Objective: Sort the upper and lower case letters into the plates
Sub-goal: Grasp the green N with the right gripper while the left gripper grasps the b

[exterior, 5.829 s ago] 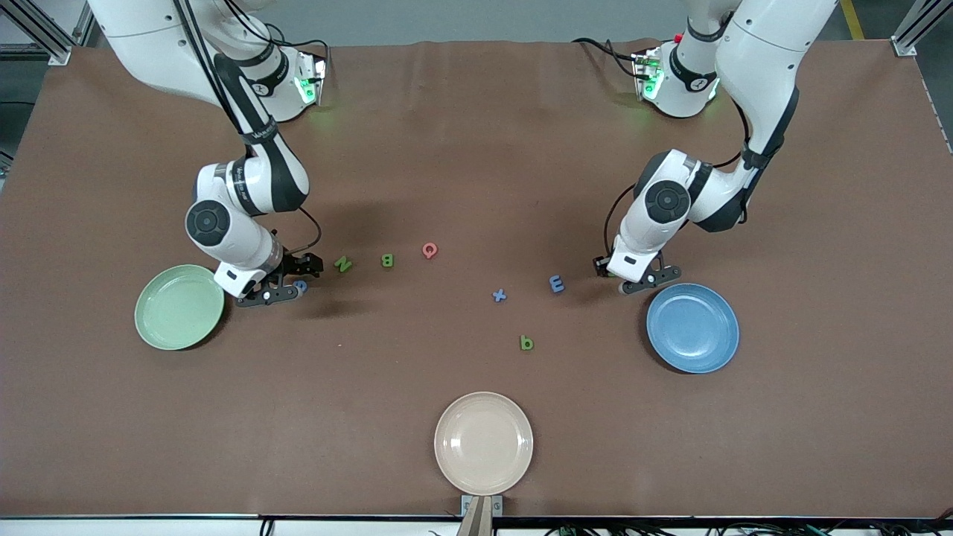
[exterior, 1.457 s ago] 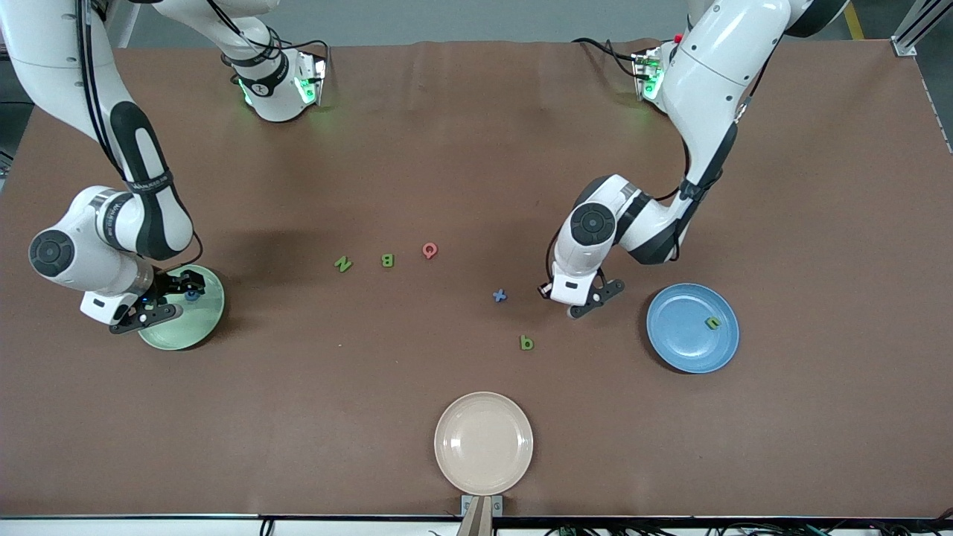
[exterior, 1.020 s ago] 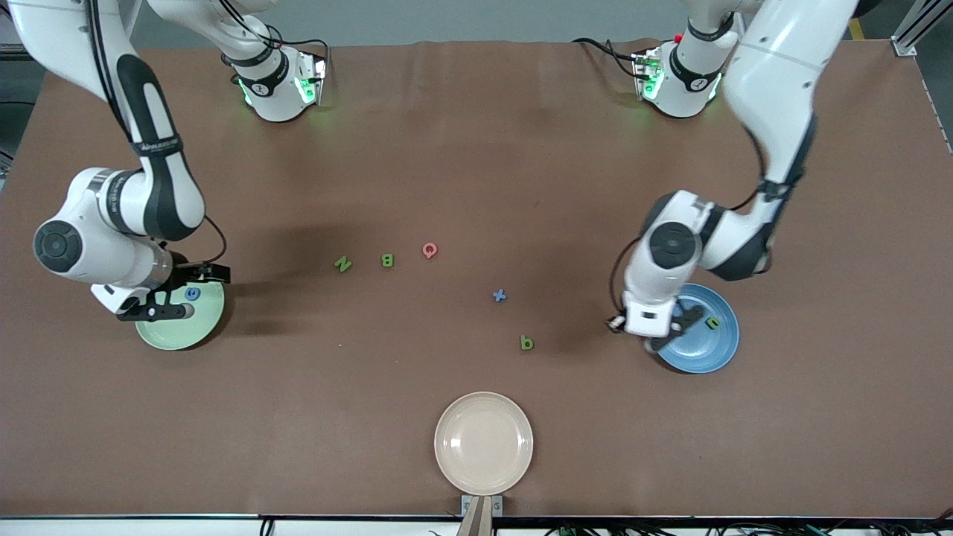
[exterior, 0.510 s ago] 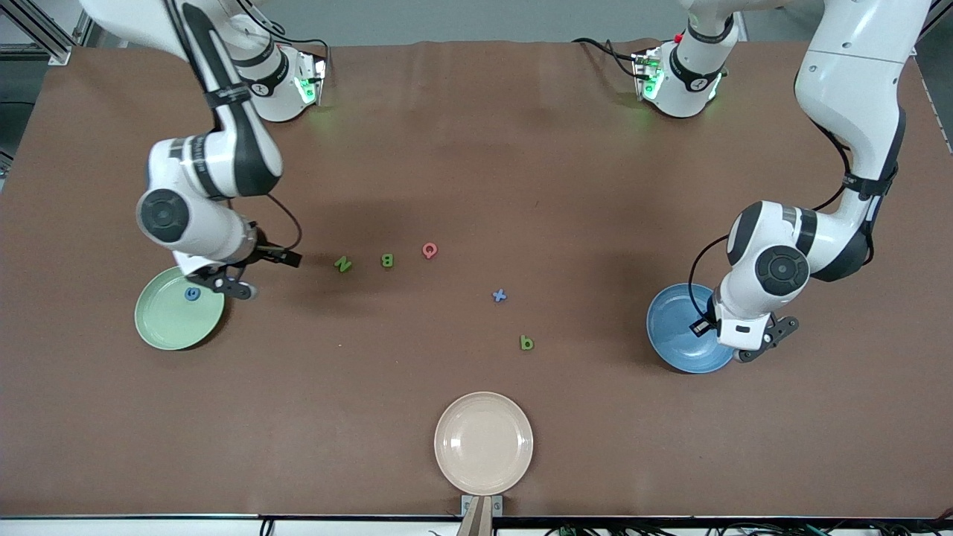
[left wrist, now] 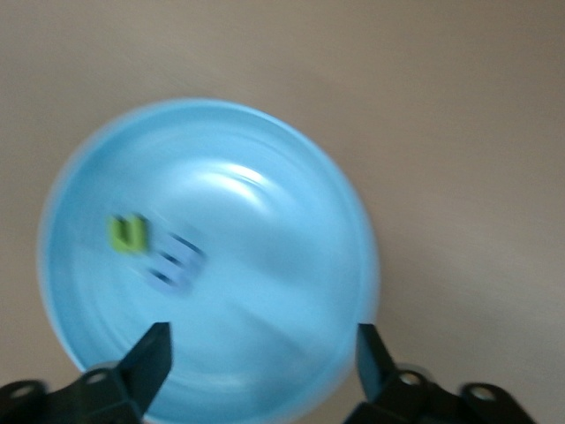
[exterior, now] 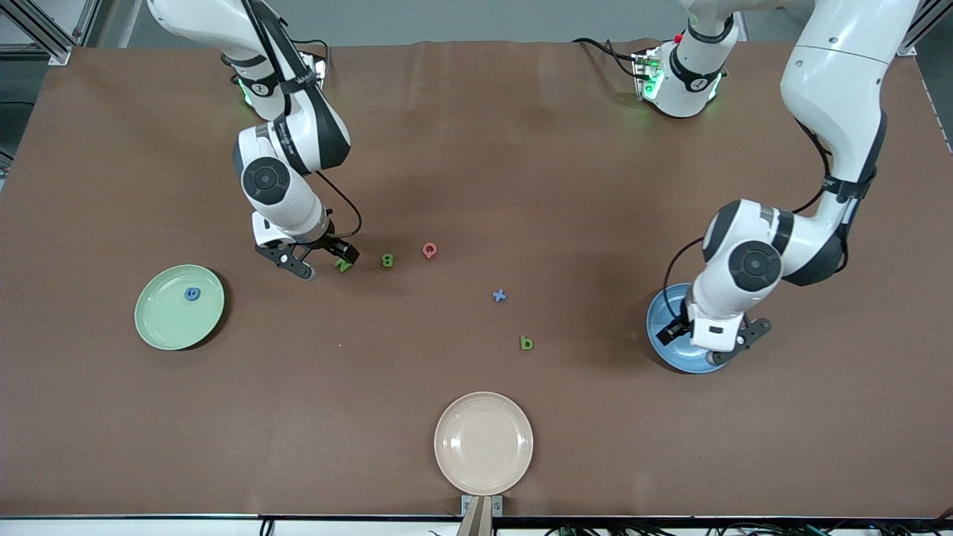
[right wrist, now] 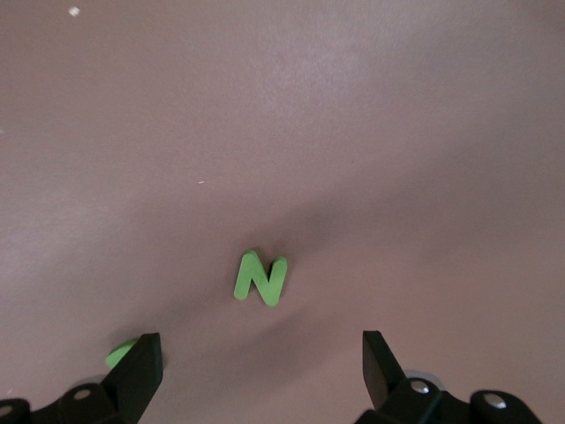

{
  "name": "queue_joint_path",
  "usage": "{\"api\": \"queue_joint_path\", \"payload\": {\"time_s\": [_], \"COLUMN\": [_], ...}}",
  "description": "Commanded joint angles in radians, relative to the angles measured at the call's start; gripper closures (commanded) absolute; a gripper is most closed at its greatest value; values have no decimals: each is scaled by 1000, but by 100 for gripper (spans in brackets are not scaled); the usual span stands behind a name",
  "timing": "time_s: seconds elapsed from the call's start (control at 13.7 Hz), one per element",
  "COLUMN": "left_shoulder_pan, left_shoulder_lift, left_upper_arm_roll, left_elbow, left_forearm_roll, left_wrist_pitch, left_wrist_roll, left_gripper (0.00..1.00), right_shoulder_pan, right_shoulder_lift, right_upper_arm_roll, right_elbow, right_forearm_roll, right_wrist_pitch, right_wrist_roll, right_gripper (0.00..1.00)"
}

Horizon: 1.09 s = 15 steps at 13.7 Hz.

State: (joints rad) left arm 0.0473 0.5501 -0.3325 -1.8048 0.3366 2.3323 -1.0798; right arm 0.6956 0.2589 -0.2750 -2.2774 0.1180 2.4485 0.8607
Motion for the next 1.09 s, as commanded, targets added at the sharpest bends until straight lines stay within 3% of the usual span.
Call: {"api": "queue_joint_path", "payload": {"time_s": [0.0,0.29,0.44,0.66,0.8,1.02], "left_shoulder_pan": [-107,-282,-334,-351,-351,-374], "left_shoulder_lift": [52,220,273,295,323,387], "left_upper_arm_roll": [-25,-20,-13,-14,-14,-14], "left_elbow": [97,313,379,410,439,514], "left_forearm_roll": [2,7,18,30,28,27], "left_wrist_pitch": [-33,-33,-33,-24,-22,-19], "left_wrist_roll": [-193,-405,-379,-87,103,169], "left_gripper": [0,4,12,27,31,38], "right_shoulder_pan": [35,28,28,28,27,27], "right_shoulder_lift": [55,135,135,144,145,148], "right_upper_arm_roll": [-9,-9,-9,-9,-9,-9], "right_elbow": [-13,-11,-11,-8,-8,-8], "right_forearm_roll": [55,58,58,58,58,58], "right_wrist_pitch": [85,165,164,165,165,165], "right_wrist_roll": [23,24,23,24,24,23], "right_gripper": [0,0,8,25,34,46]}}
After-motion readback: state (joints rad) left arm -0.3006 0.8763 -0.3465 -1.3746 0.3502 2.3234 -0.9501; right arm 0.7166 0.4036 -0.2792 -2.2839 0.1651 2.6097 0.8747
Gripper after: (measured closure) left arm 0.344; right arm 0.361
